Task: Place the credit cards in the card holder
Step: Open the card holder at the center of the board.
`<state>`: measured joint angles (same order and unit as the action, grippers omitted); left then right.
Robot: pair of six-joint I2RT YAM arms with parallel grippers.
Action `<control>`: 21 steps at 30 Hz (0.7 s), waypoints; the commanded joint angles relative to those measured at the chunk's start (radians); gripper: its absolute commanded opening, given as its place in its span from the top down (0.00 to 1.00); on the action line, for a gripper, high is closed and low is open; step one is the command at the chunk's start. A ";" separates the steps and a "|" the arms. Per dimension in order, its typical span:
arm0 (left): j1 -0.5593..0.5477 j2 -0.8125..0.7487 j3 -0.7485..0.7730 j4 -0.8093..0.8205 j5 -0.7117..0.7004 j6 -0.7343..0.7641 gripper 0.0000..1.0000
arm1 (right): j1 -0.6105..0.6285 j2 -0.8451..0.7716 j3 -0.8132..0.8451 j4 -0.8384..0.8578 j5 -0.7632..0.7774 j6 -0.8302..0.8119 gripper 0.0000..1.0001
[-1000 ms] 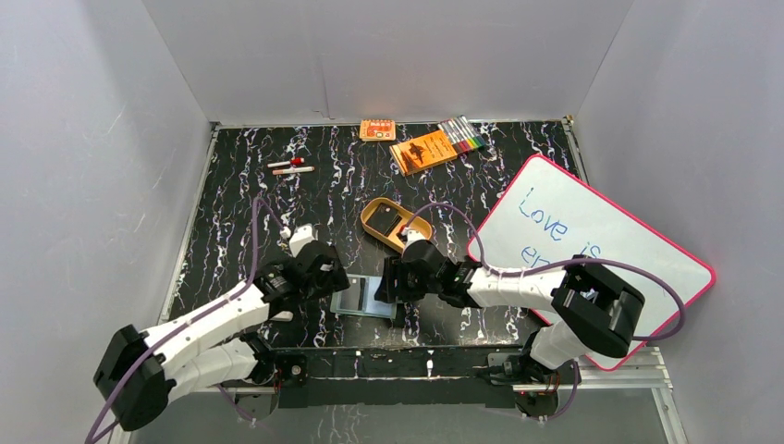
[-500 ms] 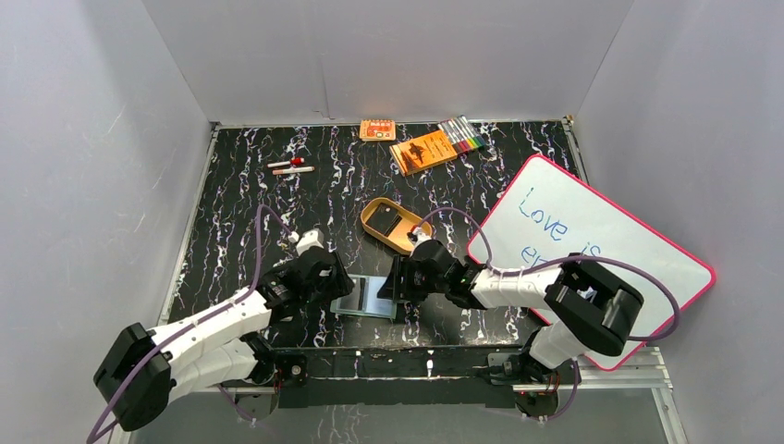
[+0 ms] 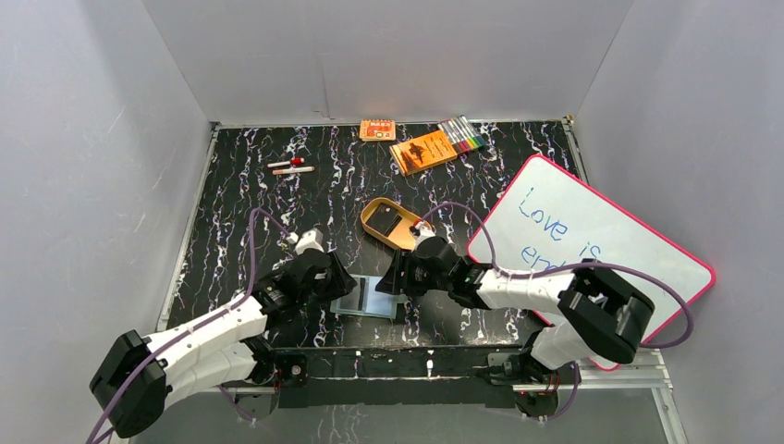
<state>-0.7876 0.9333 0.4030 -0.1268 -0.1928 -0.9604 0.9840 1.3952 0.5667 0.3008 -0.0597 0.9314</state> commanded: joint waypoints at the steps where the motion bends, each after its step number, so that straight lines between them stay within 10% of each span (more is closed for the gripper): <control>1: 0.001 -0.008 0.013 0.106 0.075 0.014 0.60 | -0.017 0.056 0.033 0.061 -0.038 0.004 0.41; 21: 0.001 0.075 -0.063 0.178 0.087 -0.024 0.66 | -0.023 0.183 0.055 0.121 -0.116 0.027 0.42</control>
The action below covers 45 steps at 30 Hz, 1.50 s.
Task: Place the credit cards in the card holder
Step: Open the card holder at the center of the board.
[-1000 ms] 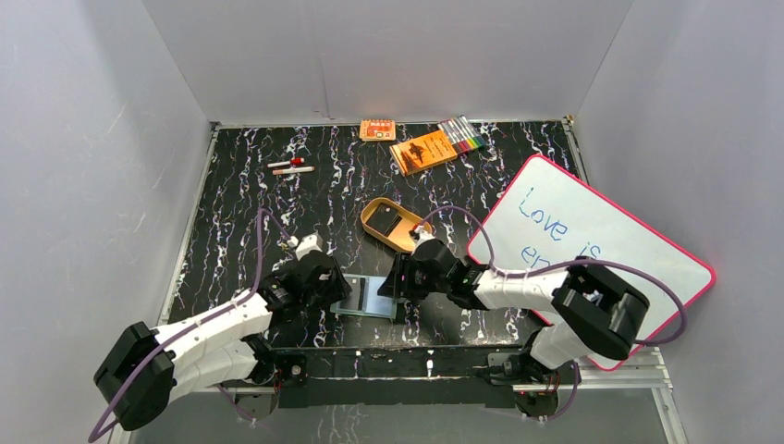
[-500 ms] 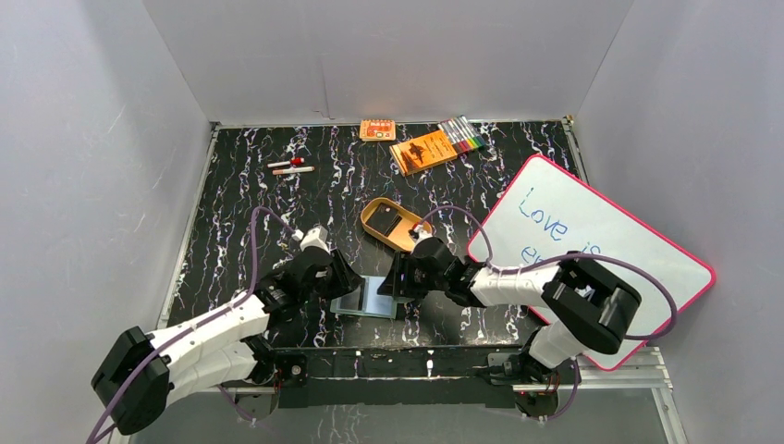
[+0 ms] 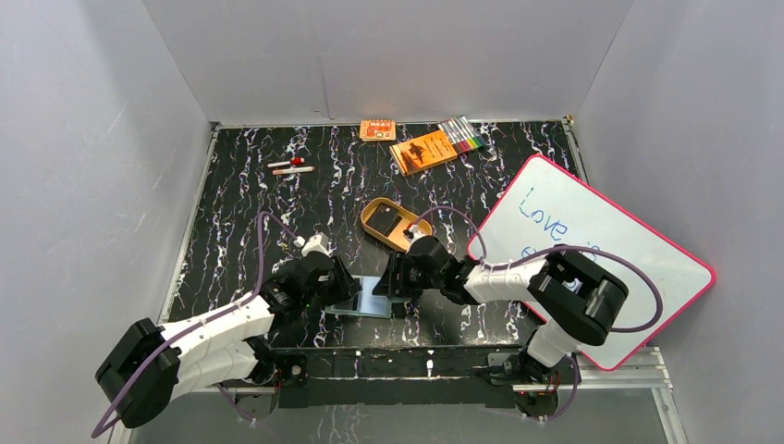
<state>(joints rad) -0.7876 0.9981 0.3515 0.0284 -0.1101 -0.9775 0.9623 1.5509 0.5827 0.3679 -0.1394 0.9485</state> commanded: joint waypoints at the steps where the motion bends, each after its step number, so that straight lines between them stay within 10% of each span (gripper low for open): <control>1: 0.001 0.013 -0.014 0.026 0.006 -0.007 0.66 | -0.001 0.033 0.040 0.058 -0.043 0.010 0.42; 19: 0.002 -0.022 -0.016 -0.019 -0.013 -0.022 0.66 | -0.001 0.010 0.034 0.072 -0.005 0.036 0.42; 32: 0.006 -0.128 0.151 -0.519 -0.324 -0.087 0.39 | -0.004 -0.061 0.016 0.011 0.018 -0.014 0.41; 45: 0.013 0.006 0.045 -0.380 -0.205 -0.137 0.45 | -0.003 -0.048 0.064 0.032 -0.045 -0.008 0.41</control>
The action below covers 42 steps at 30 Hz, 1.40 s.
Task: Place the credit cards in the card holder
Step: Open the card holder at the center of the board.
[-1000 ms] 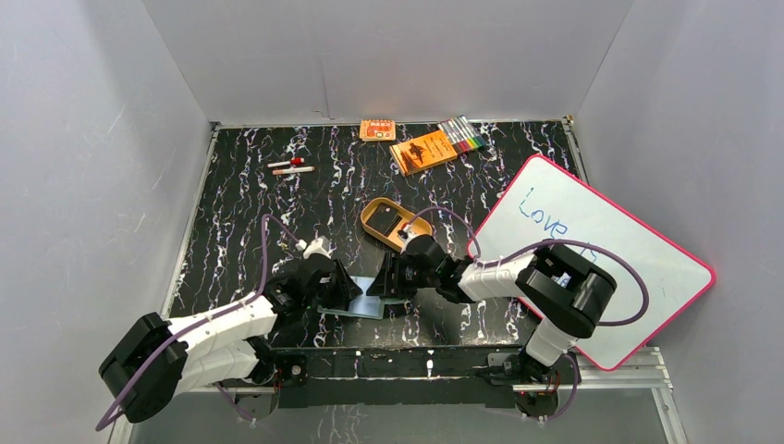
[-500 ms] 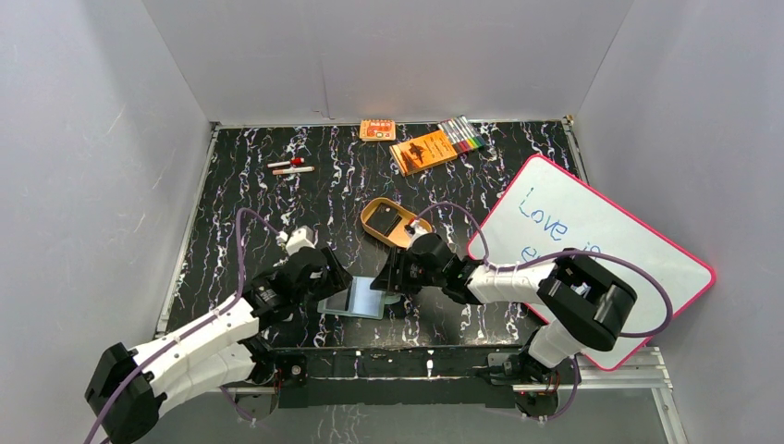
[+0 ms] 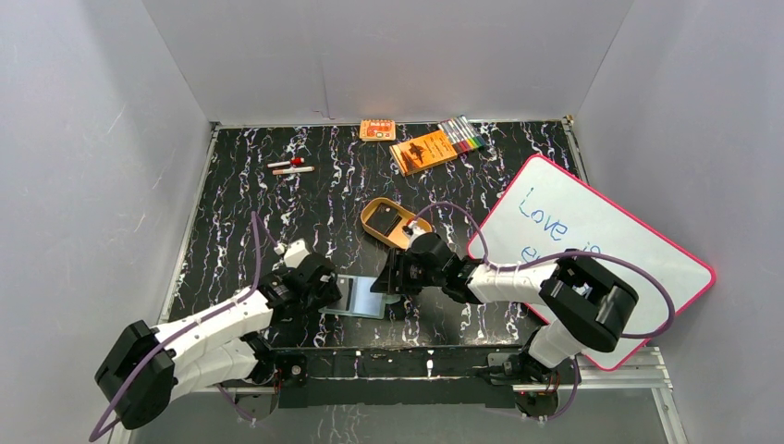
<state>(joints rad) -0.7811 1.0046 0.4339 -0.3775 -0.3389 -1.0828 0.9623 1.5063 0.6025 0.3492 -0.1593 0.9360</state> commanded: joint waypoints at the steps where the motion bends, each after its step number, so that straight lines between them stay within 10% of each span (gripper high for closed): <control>1: 0.007 -0.004 -0.048 0.037 0.035 -0.036 0.47 | -0.003 0.005 0.047 0.058 -0.032 0.009 0.41; 42: 0.008 -0.073 -0.090 0.080 0.069 -0.055 0.54 | -0.004 0.051 0.027 -0.029 0.101 0.028 0.40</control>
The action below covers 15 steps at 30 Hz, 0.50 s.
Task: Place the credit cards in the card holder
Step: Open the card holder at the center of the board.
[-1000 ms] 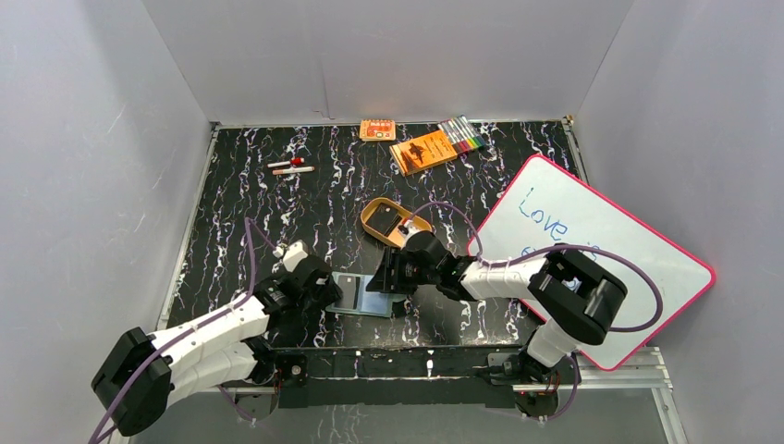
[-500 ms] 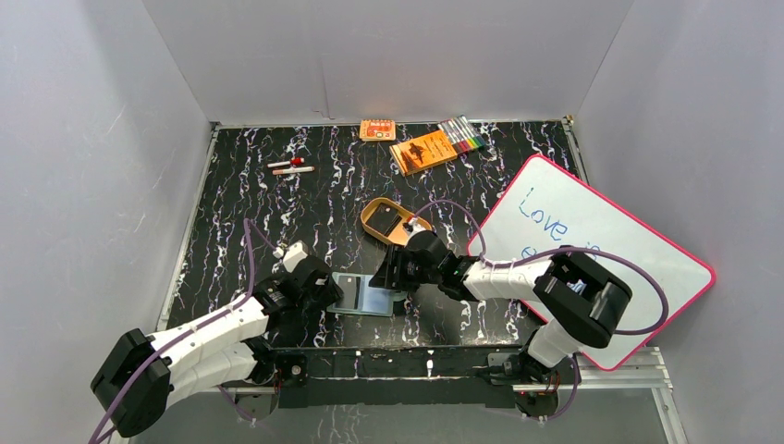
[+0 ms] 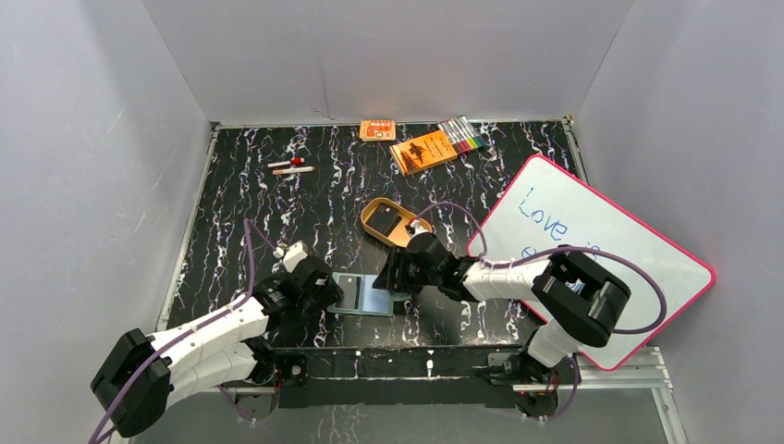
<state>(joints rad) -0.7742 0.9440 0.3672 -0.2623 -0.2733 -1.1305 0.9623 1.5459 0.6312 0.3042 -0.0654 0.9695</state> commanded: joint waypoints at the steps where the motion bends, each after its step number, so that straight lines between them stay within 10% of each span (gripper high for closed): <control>1: 0.001 -0.014 -0.024 -0.034 0.003 -0.009 0.54 | -0.004 0.015 -0.002 0.020 0.002 -0.006 0.40; 15: 0.001 0.002 -0.044 0.024 0.042 -0.007 0.54 | -0.003 0.065 0.000 0.118 -0.078 0.010 0.42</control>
<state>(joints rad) -0.7742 0.9325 0.3496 -0.2279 -0.2619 -1.1305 0.9611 1.5959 0.6312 0.3649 -0.1104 0.9714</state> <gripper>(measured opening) 0.464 0.587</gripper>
